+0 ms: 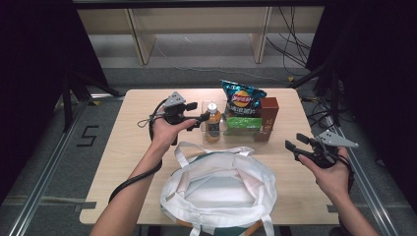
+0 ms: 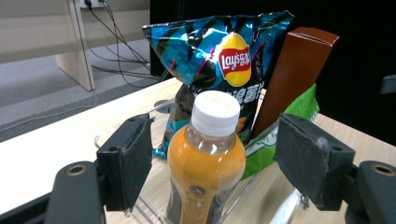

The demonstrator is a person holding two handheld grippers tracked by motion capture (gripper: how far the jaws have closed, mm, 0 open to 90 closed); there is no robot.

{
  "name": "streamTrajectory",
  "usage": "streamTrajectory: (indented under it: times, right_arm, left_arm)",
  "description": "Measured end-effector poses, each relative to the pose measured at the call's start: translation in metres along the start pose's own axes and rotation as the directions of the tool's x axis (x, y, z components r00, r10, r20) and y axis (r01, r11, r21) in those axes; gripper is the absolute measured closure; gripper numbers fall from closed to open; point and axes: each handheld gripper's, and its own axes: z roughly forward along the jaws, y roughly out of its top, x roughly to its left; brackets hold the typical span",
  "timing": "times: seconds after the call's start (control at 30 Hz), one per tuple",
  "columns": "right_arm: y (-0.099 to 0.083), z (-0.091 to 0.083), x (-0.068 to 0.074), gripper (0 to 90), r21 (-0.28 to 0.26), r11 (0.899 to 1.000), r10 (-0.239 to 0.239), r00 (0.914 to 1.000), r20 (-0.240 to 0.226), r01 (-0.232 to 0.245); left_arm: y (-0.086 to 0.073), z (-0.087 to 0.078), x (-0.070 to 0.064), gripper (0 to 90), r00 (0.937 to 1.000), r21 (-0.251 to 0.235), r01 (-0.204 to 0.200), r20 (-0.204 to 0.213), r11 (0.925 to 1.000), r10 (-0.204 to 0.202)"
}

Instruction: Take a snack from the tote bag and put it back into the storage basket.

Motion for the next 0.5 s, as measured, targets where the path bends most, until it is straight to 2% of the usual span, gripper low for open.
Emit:
streamTrajectory:
  times: [0.1,0.2,0.23,0.3,0.33,0.37,0.47,0.5]
  right_arm:
    - [0.000,0.000,-0.002,44.6,0.009,0.999,-0.031,0.9994,-0.015,0.031]
    - [0.000,0.001,-0.002,44.6,-0.013,1.000,-0.025,0.9997,0.004,0.025]
    - [0.000,-0.001,-0.001,44.6,0.012,1.000,-0.006,1.0000,-0.007,0.006]
    - [0.000,-0.001,-0.003,44.6,0.013,0.999,-0.034,0.9994,-0.010,0.034]
    - [0.000,0.000,-0.003,44.6,0.009,0.999,-0.035,0.9994,-0.007,0.035]
    - [0.000,0.001,-0.002,44.6,-0.010,0.999,-0.032,0.9995,0.000,0.032]
    - [0.000,0.000,-0.002,44.6,0.009,0.999,-0.031,0.9995,-0.011,0.031]
    - [0.000,-0.001,0.000,44.6,0.022,1.000,-0.002,0.9999,-0.010,0.002]
  left_arm:
    - [-0.001,-0.005,-0.001,26.9,1.0000,0.001,-0.001,-0.002,1.0000,0.001]
    - [-0.001,-0.011,-0.001,26.9,0.9999,0.005,-0.010,-0.009,0.9999,0.010]
    - [-0.002,-0.014,-0.001,26.8,0.9999,0.006,-0.005,-0.010,1.0000,0.005]
    - [-0.002,-0.018,-0.001,26.8,0.9999,0.000,0.009,0.006,1.0000,-0.009]
    - [-0.002,-0.019,-0.002,26.8,1.0000,-0.001,0.003,0.006,1.0000,-0.003]
    - [-0.001,-0.021,-0.002,26.9,0.9999,0.003,-0.011,-0.003,0.9999,0.011]
    - [0.000,-0.026,-0.002,27.0,0.9999,-0.004,-0.017,-0.001,0.9999,0.017]
    - [0.001,-0.027,-0.003,27.0,0.9998,-0.004,-0.018,-0.003,0.9998,0.018]
